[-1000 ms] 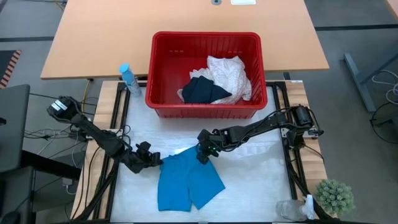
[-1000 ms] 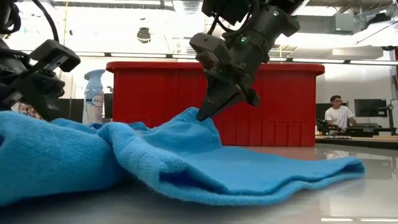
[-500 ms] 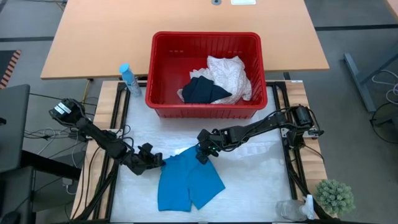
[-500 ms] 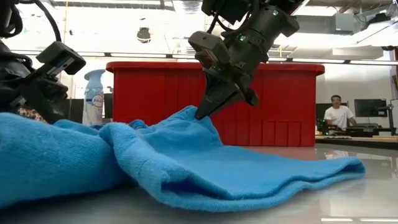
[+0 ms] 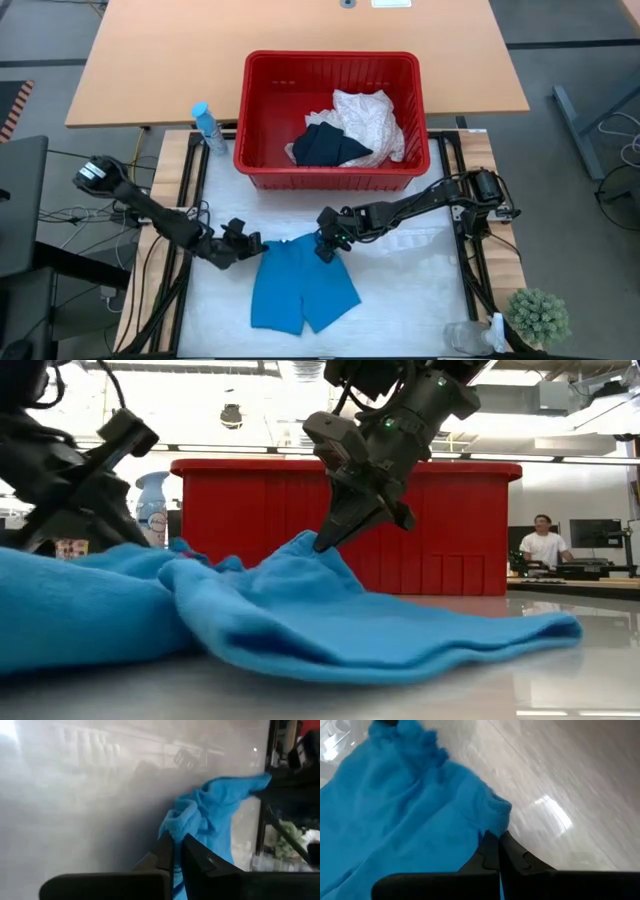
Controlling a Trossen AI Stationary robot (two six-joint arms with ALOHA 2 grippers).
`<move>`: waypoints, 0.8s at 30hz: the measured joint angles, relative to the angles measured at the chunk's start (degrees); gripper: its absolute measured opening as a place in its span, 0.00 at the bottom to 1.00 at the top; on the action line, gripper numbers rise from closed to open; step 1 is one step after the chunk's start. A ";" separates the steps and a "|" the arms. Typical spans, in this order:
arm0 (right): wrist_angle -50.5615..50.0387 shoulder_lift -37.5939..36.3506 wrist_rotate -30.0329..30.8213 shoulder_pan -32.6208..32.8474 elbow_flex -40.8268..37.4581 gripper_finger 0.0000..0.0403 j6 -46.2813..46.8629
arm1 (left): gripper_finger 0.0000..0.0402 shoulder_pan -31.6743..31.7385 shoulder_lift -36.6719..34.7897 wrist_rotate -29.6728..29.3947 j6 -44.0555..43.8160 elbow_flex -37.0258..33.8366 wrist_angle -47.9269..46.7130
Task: Fold laundry
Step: Fold the blue shorts
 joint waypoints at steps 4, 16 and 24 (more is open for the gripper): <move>0.11 0.00 -0.20 -0.75 0.58 0.04 0.00 | 0.00 2.79 -3.30 1.71 4.17 0.00 -2.28; 0.89 0.00 -0.15 -2.91 6.17 0.05 -3.99 | 0.00 10.47 -9.94 2.55 13.58 0.00 -2.29; 6.48 0.00 -0.17 -2.93 6.58 0.05 -4.98 | 0.00 14.39 -9.92 2.76 16.24 0.00 -0.60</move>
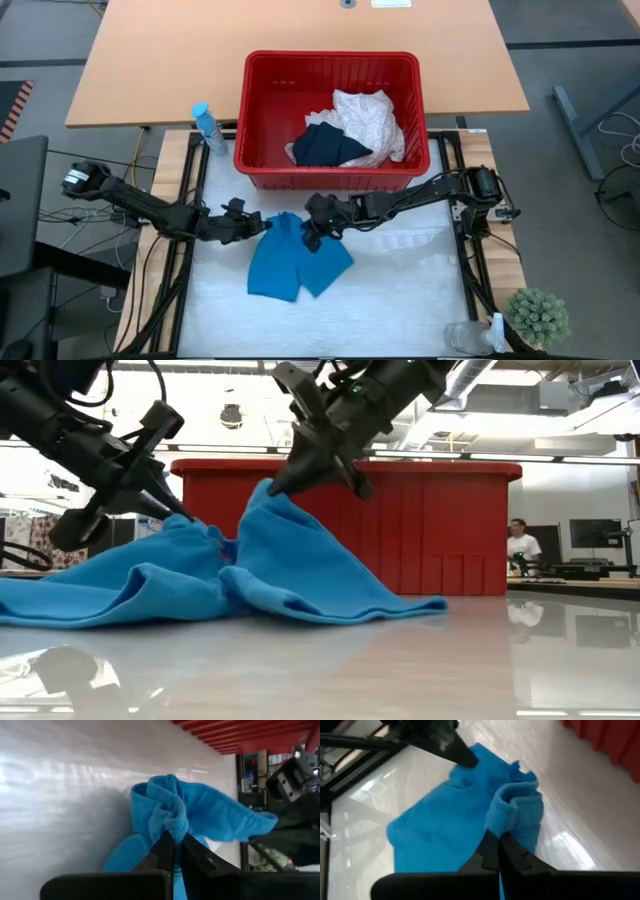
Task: Fold laundry
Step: Fold the blue shorts
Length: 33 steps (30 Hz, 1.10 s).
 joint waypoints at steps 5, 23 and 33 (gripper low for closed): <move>1.42 0.00 -0.01 -0.95 0.00 0.05 -0.12 | 0.00 2.10 0.04 -0.03 3.80 0.22 3.75; 9.18 0.15 -0.09 -3.39 0.00 0.05 -0.33 | 0.00 5.20 0.44 -1.81 11.84 3.04 6.35; 10.59 0.15 0.02 -3.70 -0.01 0.05 -0.33 | 0.00 5.18 0.44 -3.86 13.74 3.06 9.68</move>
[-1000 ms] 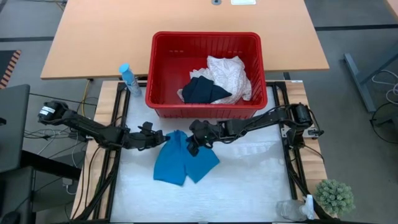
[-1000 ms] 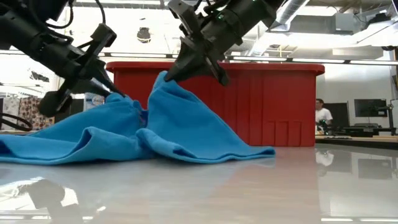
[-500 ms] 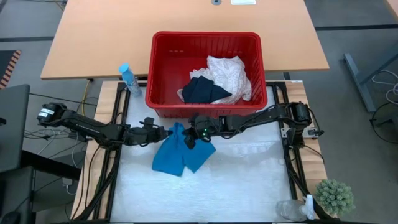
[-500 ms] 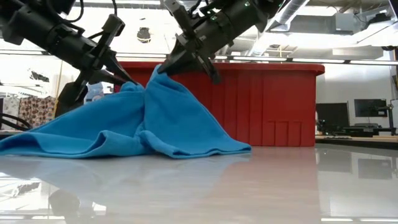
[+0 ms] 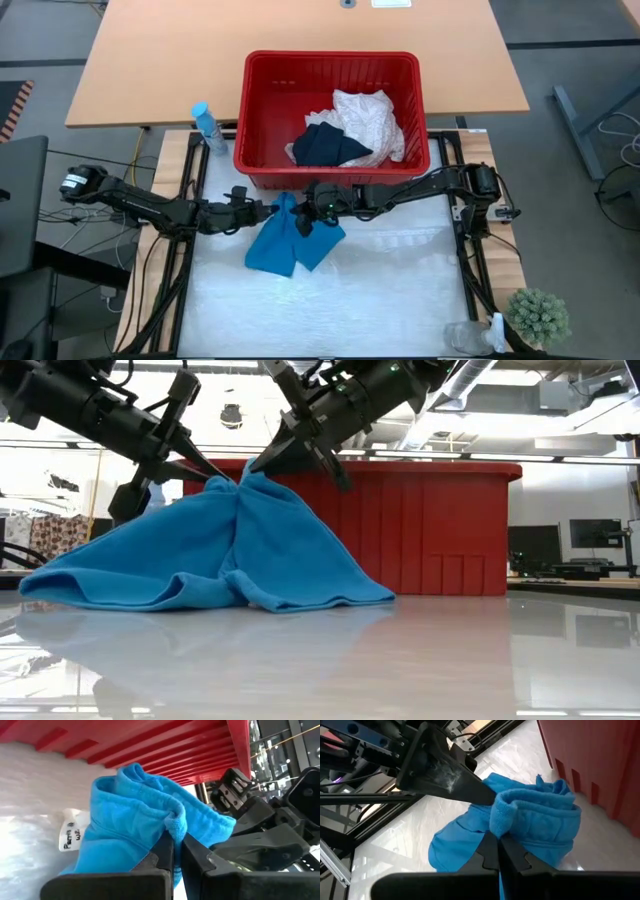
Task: Fold laundry
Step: Fold the blue shorts
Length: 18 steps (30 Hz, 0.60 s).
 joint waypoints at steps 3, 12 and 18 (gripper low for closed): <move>0.52 0.02 0.57 -0.26 0.00 0.05 -0.23 | 0.00 0.00 0.00 0.03 0.22 -0.02 0.54; 2.99 1.09 1.19 -0.46 -0.05 0.05 -0.28 | 0.00 0.00 0.00 -1.01 2.34 0.00 2.40; 6.53 2.19 0.76 -1.13 -0.05 0.05 0.40 | 0.00 0.00 0.00 -1.07 2.40 0.00 2.86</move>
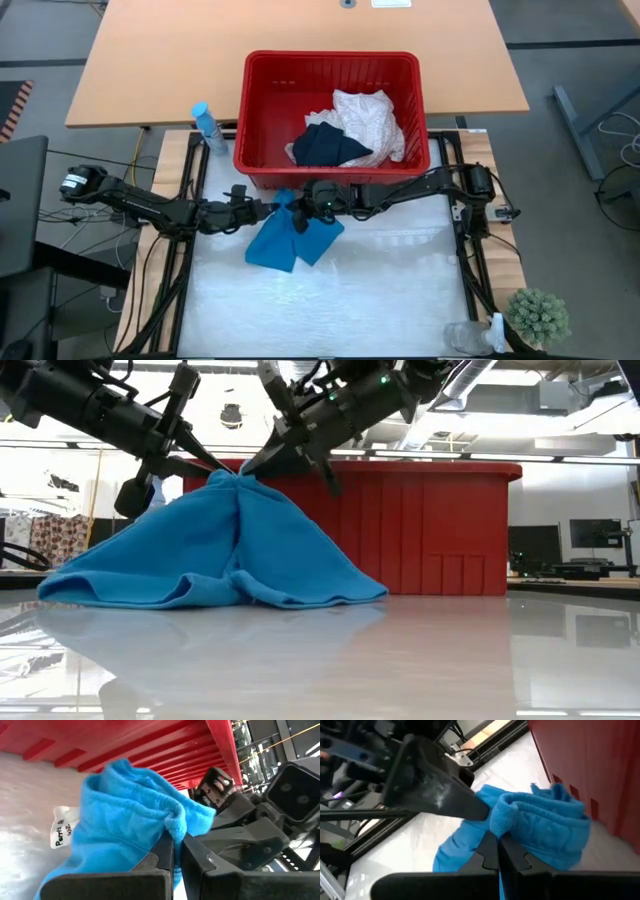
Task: Fold laundry
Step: Fold the blue shorts
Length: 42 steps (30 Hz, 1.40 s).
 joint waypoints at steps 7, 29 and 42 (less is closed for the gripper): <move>1.70 2.24 -0.48 0.17 0.28 0.05 1.65 | 0.00 -0.02 -0.02 -1.47 1.50 -0.01 0.57; 0.27 2.33 -2.36 0.37 2.32 0.05 1.24 | 0.00 0.00 -0.02 -3.60 6.17 -0.01 0.67; -0.02 2.31 -1.48 -0.46 2.32 0.05 -0.22 | 0.00 0.04 0.00 -1.71 6.41 -0.01 1.51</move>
